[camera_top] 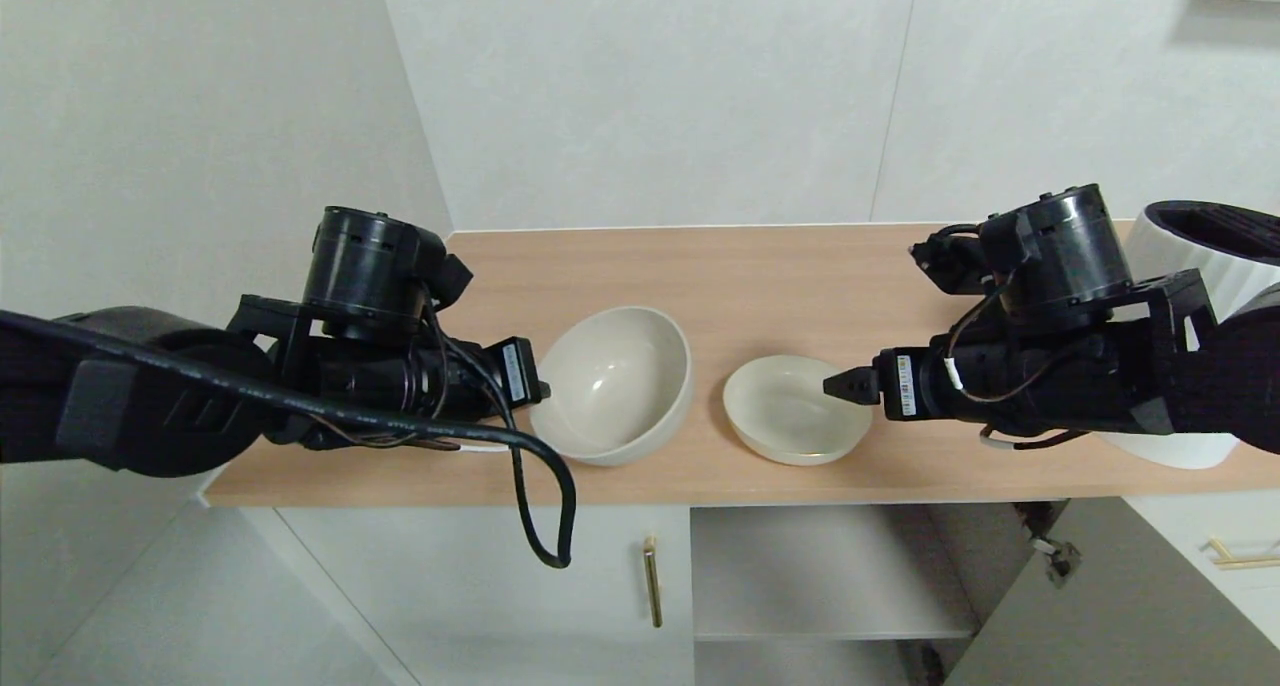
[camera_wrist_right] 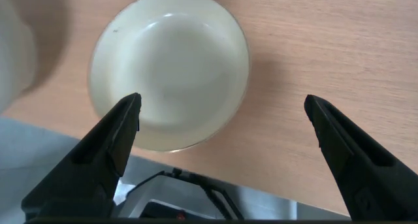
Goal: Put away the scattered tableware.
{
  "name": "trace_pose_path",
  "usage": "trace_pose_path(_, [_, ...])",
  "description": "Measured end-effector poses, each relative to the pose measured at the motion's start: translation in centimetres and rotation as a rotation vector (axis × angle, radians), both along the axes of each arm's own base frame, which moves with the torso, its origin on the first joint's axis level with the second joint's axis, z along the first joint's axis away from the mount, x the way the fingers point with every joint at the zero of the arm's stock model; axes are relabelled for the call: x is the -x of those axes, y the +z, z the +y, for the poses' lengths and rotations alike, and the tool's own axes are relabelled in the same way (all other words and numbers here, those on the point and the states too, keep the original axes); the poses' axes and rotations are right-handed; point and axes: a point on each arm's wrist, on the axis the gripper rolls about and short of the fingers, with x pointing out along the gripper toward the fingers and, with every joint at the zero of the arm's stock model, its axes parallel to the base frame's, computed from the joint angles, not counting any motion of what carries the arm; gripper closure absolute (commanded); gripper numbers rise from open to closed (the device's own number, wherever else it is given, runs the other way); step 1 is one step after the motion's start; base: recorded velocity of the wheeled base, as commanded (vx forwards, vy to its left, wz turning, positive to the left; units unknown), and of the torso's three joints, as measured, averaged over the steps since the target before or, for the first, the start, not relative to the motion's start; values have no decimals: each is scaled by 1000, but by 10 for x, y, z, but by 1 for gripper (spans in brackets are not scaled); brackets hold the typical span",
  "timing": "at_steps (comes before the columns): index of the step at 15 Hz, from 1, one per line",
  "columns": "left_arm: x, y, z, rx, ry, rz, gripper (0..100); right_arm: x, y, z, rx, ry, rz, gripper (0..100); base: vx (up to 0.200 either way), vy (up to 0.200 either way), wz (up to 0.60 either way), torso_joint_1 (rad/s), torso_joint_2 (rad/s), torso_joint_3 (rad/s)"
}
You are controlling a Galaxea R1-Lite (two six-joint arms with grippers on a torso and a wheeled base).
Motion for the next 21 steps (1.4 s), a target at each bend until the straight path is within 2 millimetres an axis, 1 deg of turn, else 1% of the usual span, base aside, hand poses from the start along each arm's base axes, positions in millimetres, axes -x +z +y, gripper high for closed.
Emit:
trace_pose_path(3, [2,3,1,4,0,-10,100,-10,-12,4,62,-80,-4,0,0,0,0,0,0,0])
trace_pose_path(9, [3,5,1,6,0,-14,100,-25,-31,14,64,-98,2,0,0,0,0,0,0,0])
trace_pose_path(12, [3,5,2,6,0,-15,100,-31,-35,17,49,-115,10,0,0,0,0,0,0,0])
trace_pose_path(17, [3,5,2,6,0,-16,100,-34,-39,19,55,-116,19,0,0,0,0,0,0,0])
trace_pose_path(18, [4,6,2,7,0,-16,100,-34,-40,19,56,-115,21,100,0,0,0,0,0,0])
trace_pose_path(21, [4,6,2,7,0,-16,100,-34,-41,19,59,-115,24,100,0,0,0,0,0,0])
